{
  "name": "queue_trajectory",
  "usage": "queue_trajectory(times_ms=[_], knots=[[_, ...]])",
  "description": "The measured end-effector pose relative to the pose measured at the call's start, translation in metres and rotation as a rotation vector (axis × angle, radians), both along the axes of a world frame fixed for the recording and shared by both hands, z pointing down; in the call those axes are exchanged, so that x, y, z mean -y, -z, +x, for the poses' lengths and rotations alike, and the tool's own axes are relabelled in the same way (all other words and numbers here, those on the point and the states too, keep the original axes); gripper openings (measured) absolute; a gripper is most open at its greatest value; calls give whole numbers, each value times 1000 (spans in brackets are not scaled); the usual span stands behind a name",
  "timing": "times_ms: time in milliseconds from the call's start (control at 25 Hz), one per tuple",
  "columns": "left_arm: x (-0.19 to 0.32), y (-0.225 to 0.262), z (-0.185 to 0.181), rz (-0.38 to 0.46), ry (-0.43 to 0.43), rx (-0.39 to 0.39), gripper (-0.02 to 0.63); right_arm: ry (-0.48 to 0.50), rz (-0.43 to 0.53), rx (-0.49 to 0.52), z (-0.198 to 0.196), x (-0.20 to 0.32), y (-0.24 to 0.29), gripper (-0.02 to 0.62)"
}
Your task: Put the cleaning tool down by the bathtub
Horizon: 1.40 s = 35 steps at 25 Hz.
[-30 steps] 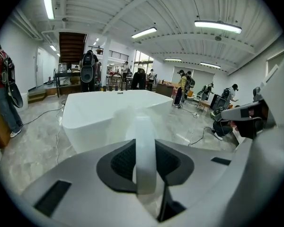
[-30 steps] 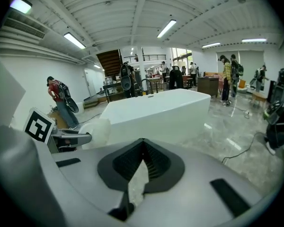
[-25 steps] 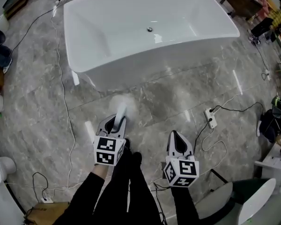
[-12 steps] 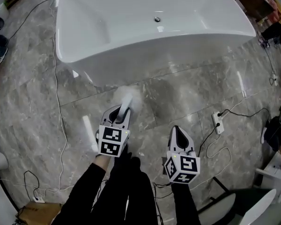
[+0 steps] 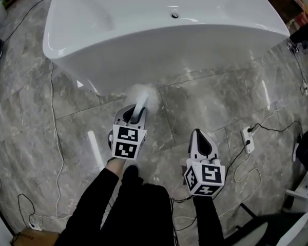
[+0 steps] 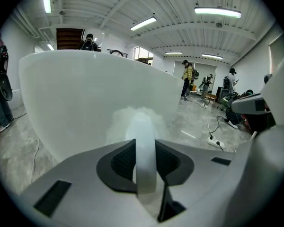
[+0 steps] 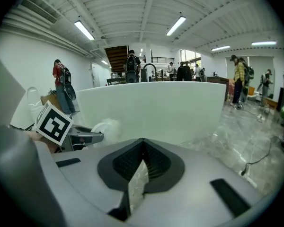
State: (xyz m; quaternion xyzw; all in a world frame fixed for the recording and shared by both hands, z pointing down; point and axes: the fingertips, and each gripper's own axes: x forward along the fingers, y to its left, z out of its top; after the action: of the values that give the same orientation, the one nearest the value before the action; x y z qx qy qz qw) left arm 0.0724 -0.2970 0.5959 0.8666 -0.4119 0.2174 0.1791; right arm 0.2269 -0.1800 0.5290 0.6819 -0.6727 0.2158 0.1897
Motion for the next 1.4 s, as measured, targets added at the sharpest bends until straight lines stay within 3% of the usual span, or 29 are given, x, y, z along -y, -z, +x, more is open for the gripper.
queue_trajectory(times_ms=[720,1000,1400], knots=[[50,-166,-10,-12,40,33,95,38,86,-36,12,67,-125,0],[62,-217,6,-27,23,65,95,21,93,-27,23,75,-161,0],[74,-286,17,-121,-4,193,95,-3,74,-19,36,70,-188,0]])
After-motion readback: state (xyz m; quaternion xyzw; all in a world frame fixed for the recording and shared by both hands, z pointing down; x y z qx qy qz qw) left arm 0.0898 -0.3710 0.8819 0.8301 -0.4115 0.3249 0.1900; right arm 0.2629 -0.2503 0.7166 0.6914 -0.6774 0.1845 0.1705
